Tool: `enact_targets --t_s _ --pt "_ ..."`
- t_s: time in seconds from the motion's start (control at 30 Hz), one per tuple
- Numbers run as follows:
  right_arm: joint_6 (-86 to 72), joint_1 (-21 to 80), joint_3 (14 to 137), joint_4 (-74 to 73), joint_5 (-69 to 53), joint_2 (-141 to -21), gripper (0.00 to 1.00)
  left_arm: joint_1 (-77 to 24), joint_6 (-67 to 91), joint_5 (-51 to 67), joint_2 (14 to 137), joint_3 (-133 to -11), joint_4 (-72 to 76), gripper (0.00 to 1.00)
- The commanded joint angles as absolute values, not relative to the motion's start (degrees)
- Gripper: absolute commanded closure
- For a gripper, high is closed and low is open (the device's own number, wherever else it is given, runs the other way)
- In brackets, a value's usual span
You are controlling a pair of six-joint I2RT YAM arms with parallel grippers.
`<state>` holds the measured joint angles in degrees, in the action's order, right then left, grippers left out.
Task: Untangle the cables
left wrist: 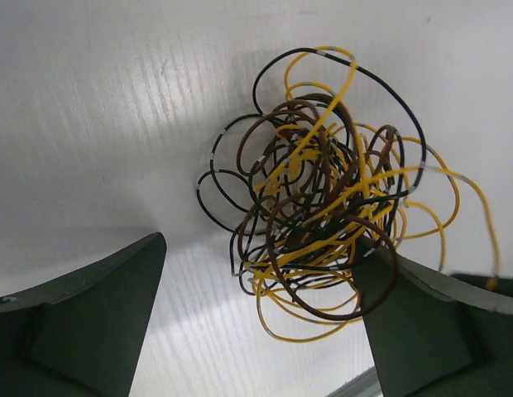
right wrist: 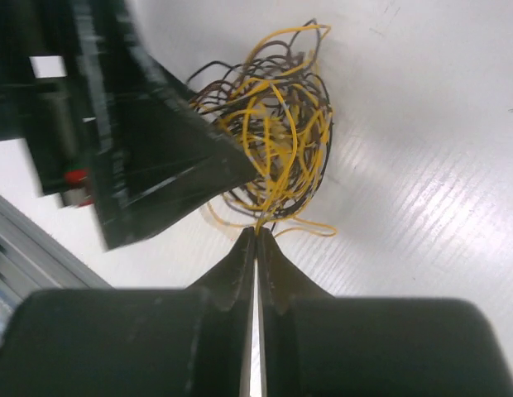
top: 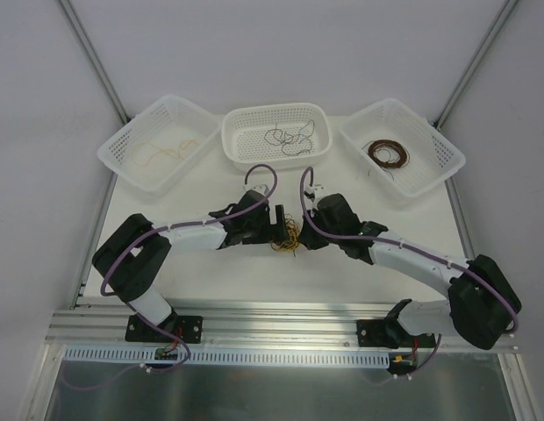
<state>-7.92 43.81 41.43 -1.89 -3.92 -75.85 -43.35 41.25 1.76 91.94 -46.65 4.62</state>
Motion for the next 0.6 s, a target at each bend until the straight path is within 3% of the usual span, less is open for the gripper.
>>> enact_targets --t_s 0.0,0.33,0.57 --pt "-5.5 44.2 43.7 -5.7 -4.9 -70.7 0.99 -44.2 44.1 -3.2 94.2 -49.0 6.1 0.08" --pt "-0.2 44.5 52.3 -23.0 -5.0 -55.4 0.99 -44.2 49.6 -16.8 96.1 -48.9 3.5 0.13" --pt "5.3 44.4 64.9 -35.7 -0.4 -46.8 0.99 -43.6 49.8 -25.0 94.1 -48.7 -1.6 0.12"
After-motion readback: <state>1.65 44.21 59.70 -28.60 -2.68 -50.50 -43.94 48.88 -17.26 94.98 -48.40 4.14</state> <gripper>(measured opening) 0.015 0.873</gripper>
